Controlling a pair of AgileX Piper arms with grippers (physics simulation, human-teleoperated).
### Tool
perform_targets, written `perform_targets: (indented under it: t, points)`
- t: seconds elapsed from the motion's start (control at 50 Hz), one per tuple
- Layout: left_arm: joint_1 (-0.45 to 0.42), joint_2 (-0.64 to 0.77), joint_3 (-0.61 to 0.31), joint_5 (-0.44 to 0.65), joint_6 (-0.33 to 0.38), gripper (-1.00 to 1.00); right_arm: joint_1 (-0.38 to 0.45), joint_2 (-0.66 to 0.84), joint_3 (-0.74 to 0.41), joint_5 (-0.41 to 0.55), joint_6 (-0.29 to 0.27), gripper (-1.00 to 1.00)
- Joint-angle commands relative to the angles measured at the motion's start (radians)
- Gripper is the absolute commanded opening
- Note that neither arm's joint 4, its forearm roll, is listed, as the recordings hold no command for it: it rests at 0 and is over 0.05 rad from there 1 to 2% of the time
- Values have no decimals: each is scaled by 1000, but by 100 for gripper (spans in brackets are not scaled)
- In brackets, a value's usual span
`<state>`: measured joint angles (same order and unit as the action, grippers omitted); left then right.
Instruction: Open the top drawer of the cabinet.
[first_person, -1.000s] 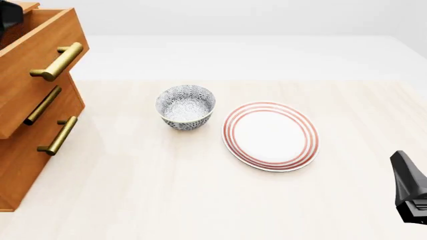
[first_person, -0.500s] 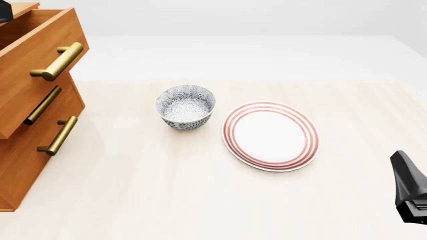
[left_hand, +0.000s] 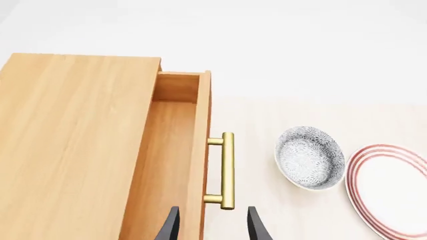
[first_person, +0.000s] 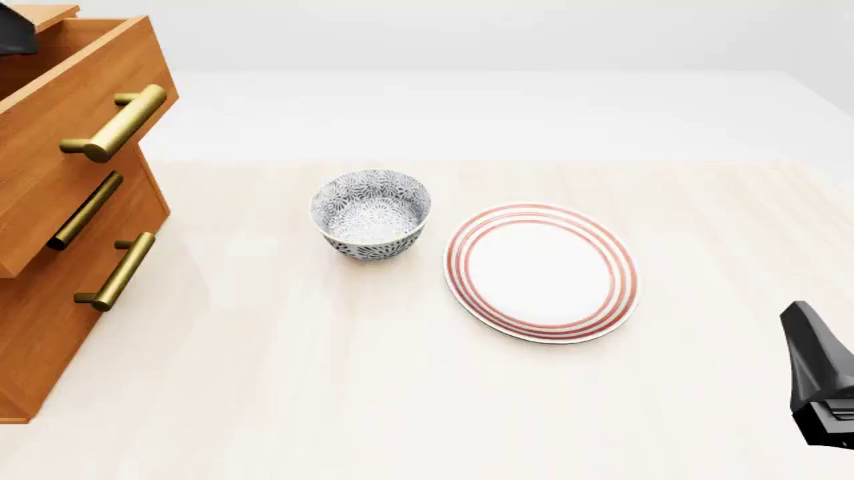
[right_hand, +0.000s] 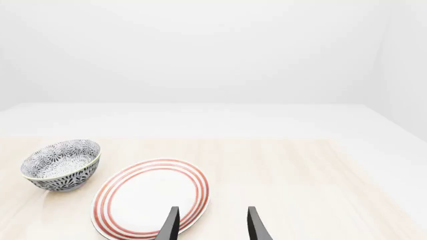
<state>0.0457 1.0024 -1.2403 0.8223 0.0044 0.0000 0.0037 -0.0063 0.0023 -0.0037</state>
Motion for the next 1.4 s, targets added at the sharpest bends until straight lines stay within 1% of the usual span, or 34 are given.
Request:
perform_targets:
  t: [0.02,0.04,0.08,0.3,0.54,0.56,1.06,1.08,1.24,1.26,1.3,1.4]
  points:
    - [-9,47,-53,142,-129,100,0,0,0,0,0,100]
    - [-27,48,-52,138,-152,100,0,0,0,0,0,100]
    - [-18,47,-45,137,-146,100,0,0,0,0,0,100]
    - [-6,34,-25,127,-166,100,0,0,0,0,0,100]
    - [2,33,-29,132,-160,100,0,0,0,0,0,100]
    - [28,28,-35,141,-138,100,0,0,0,0,0,100]
    - [28,28,-35,142,-138,100,0,0,0,0,0,100]
    - [60,41,60,75,-119,100,0,0,0,0,0,100]
    - [55,49,98,45,-131,100,0,0,0,0,0,100]
    - [62,52,103,44,-120,100,0,0,0,0,0,100]
    - [53,54,104,39,-133,100,0,0,0,0,0,100]
    - [55,62,107,31,-129,100,0,0,0,0,0,100]
